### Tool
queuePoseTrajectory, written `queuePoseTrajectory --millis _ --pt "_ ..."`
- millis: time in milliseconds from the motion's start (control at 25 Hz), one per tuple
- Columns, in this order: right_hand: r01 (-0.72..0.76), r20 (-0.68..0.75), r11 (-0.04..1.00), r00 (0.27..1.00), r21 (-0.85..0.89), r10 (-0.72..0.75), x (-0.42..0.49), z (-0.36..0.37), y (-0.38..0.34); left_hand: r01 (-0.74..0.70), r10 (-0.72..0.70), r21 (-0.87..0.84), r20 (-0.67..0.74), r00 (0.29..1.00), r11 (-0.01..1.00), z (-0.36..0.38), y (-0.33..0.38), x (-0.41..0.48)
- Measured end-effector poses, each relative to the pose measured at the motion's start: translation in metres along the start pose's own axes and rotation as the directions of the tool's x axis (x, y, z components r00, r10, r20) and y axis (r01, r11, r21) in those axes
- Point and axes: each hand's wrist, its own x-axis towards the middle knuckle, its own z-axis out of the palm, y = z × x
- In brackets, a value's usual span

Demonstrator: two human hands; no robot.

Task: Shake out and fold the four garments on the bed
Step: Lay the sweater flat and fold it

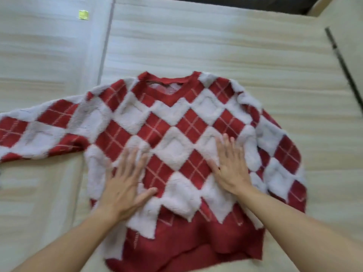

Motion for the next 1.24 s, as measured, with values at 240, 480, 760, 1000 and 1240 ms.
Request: queuePoseTrajectory --millis 240,480,760,1000,1240 --pt "-0.324 -0.343 0.929 0.864 0.18 0.368 -0.023 -0.036 0.124 -0.001 -0.003 -0.064 -0.068 0.998 0.998 -0.027 0.052 0.026" --pt "-0.524 -0.14 0.832 0.824 0.182 0.549 -0.024 -0.039 0.18 0.014 -0.016 -0.115 -0.017 1.0 0.993 -0.015 0.193 0.114" --pt "-0.501 0.297 0.214 0.75 0.838 0.591 0.098 -0.154 0.296 0.088 -0.084 0.039 -0.093 0.992 0.995 0.009 0.218 0.12" --pt "-0.307 -0.325 0.895 0.852 0.323 0.41 0.115 -0.152 0.268 0.084 -0.078 0.065 -0.087 0.993 0.994 0.001 0.221 0.12" --pt "-0.352 -0.243 0.933 0.901 0.073 0.359 0.139 -0.112 0.287 0.089 -0.081 0.108 -0.078 0.994 0.99 0.003 0.219 0.123"
